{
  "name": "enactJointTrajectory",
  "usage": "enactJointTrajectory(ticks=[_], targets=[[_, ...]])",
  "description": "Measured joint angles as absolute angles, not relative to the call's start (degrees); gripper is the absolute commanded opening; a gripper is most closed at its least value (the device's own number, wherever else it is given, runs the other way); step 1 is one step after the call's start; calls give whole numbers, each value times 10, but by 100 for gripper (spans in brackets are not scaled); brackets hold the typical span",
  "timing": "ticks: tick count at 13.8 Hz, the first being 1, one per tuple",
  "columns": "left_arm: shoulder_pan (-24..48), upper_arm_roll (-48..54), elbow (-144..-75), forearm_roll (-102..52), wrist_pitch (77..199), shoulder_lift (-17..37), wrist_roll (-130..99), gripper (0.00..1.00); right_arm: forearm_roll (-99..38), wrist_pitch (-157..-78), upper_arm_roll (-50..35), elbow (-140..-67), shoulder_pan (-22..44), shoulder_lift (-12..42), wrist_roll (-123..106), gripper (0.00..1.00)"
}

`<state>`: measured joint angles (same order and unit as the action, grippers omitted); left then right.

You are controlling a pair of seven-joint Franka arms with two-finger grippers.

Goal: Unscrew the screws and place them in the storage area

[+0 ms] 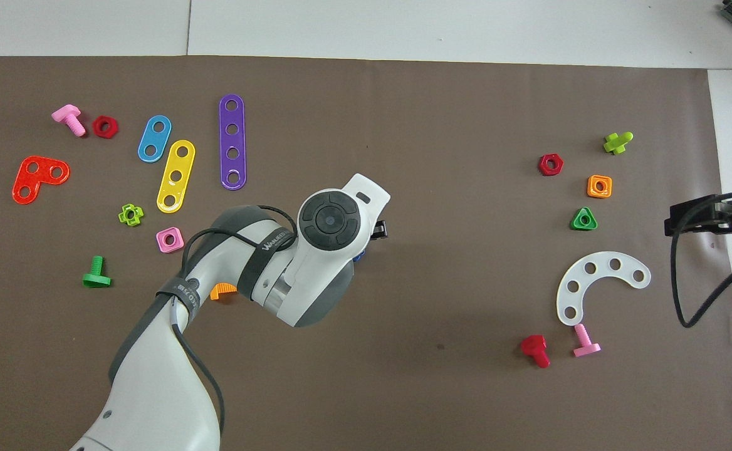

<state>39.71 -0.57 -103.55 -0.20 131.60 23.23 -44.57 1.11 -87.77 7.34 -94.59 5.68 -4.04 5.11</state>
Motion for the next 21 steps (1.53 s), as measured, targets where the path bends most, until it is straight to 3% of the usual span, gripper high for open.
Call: enactJointTrajectory(ticks=[3, 8, 12, 13, 16, 19, 21], targets=[[401, -6, -1036, 0, 1329, 243, -450, 85, 11, -878, 73, -946, 57, -40, 51, 100], [401, -7, -1049, 0, 1344, 244, -450, 80, 11, -878, 73, -946, 57, -40, 51, 100], [402, -7, -1050, 0, 1347, 244, -450, 68, 11, -878, 73, -946, 57, -40, 51, 100], [402, -8, -1050, 1, 1347, 244, -450, 62, 11, -878, 73, -946, 57, -40, 51, 100], [402, -9, -1050, 1, 1348, 244, -450, 33, 11, -878, 73, -946, 57, -40, 51, 100], [402, -11, -1048, 1, 1347, 243, -450, 21, 11, -878, 73, -946, 57, -40, 51, 100], [402, -12, -1043, 1, 1338, 242, -450, 19, 11, -878, 73, -946, 57, -40, 51, 100]])
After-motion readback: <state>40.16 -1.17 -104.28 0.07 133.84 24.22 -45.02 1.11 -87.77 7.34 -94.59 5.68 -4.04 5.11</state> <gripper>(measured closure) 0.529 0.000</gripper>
